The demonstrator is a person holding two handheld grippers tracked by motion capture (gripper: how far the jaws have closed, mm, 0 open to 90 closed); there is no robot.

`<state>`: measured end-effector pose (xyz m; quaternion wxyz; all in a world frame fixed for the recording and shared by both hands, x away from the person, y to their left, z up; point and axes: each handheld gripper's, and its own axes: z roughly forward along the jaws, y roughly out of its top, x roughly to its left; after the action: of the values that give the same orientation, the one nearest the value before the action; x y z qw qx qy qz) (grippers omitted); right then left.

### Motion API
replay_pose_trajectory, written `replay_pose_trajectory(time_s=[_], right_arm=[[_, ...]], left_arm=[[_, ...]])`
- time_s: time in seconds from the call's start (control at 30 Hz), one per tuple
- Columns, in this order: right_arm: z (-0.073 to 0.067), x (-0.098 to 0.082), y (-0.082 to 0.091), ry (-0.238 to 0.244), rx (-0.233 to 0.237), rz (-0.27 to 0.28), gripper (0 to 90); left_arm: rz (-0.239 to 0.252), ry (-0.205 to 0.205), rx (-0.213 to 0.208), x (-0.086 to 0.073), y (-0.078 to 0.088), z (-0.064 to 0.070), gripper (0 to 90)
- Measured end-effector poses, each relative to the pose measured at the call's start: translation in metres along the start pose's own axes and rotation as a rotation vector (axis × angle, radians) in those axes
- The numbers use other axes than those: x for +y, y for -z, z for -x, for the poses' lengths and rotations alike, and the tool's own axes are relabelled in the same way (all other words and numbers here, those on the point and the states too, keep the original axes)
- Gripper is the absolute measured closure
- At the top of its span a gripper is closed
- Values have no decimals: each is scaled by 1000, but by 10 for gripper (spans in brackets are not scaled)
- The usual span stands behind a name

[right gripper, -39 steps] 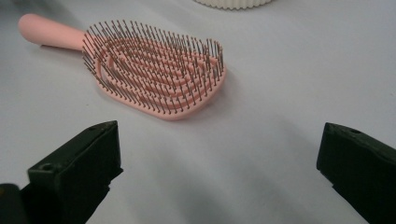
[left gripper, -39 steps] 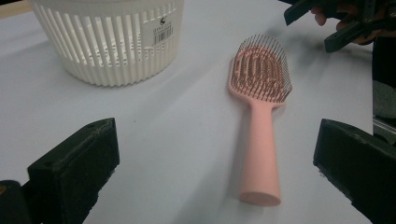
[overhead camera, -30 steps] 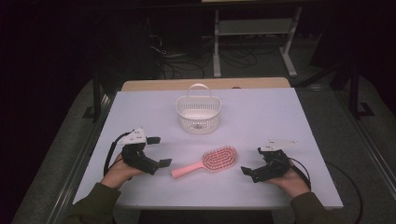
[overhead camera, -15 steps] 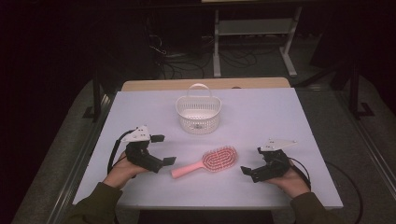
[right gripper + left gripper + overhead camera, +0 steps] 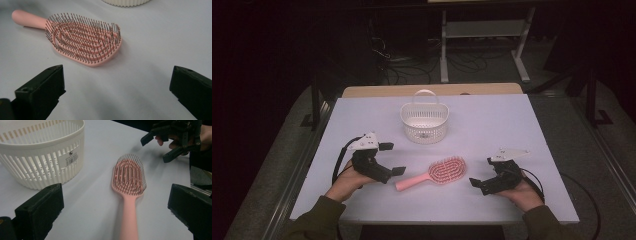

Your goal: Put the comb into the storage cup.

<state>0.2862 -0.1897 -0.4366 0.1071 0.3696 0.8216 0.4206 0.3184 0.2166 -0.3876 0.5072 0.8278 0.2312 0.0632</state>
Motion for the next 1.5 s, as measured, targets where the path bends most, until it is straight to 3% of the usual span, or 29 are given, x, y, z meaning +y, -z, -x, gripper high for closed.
replay_pose_trajectory(time_s=[1.5], right_arm=[[2,1,1,-11,1,13,0]], left_arm=[[2,-47,-80,30,-41,13,0]])
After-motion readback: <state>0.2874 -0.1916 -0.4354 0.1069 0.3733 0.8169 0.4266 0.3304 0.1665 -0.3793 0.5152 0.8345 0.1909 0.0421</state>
